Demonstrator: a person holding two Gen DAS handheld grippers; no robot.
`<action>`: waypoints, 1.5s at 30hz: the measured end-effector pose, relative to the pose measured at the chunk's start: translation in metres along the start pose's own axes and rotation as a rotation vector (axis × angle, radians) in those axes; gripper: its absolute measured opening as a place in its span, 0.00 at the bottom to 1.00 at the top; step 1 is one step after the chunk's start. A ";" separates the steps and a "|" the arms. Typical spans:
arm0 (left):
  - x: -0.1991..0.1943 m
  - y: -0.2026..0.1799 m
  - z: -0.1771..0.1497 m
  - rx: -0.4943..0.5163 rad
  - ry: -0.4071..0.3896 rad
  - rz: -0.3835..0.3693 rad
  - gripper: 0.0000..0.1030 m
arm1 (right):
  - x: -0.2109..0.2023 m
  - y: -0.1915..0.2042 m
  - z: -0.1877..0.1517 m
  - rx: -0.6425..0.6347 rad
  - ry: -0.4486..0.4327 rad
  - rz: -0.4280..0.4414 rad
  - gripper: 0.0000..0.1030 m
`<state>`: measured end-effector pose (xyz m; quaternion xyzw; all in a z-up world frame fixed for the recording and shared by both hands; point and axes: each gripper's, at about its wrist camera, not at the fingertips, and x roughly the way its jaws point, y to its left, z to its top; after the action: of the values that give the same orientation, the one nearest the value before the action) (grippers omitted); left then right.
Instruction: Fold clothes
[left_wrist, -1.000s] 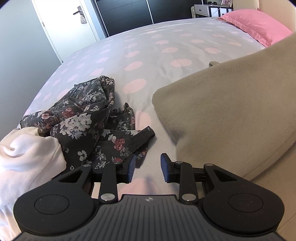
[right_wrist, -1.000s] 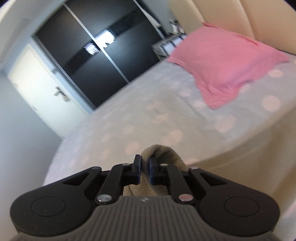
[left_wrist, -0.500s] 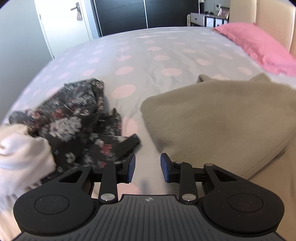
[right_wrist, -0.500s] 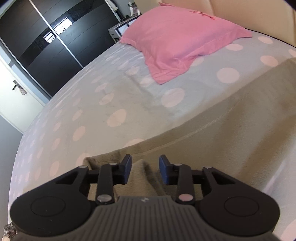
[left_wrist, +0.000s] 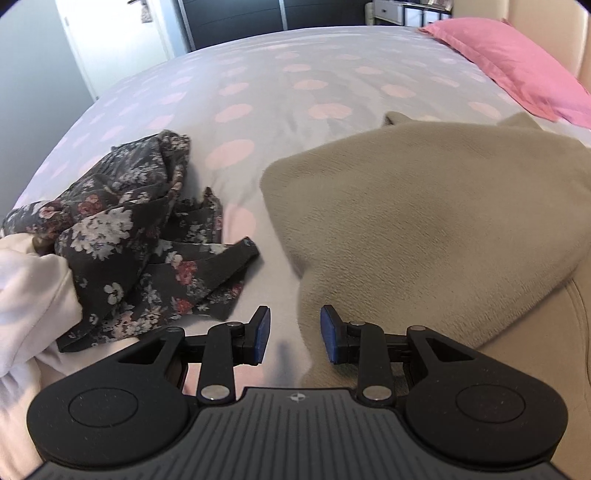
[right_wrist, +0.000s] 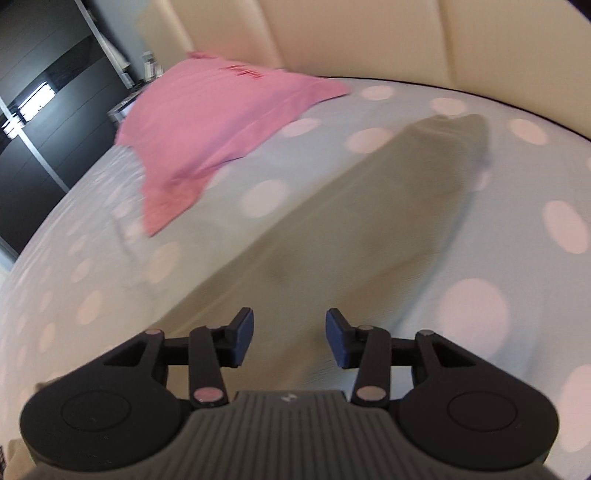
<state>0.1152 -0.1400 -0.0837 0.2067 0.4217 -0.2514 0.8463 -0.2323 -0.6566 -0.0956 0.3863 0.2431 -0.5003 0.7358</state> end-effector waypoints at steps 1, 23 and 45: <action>0.000 0.002 0.001 -0.008 0.001 0.013 0.27 | 0.002 -0.013 0.005 0.021 -0.005 -0.021 0.45; 0.026 0.007 -0.003 0.000 0.069 0.117 0.27 | 0.076 -0.086 0.059 0.195 -0.061 -0.133 0.41; -0.036 0.032 0.011 -0.108 -0.060 0.043 0.28 | -0.130 0.176 -0.022 -0.318 -0.353 0.378 0.07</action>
<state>0.1224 -0.1118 -0.0439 0.1620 0.4044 -0.2161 0.8738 -0.1189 -0.5322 0.0458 0.2118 0.1106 -0.3695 0.8980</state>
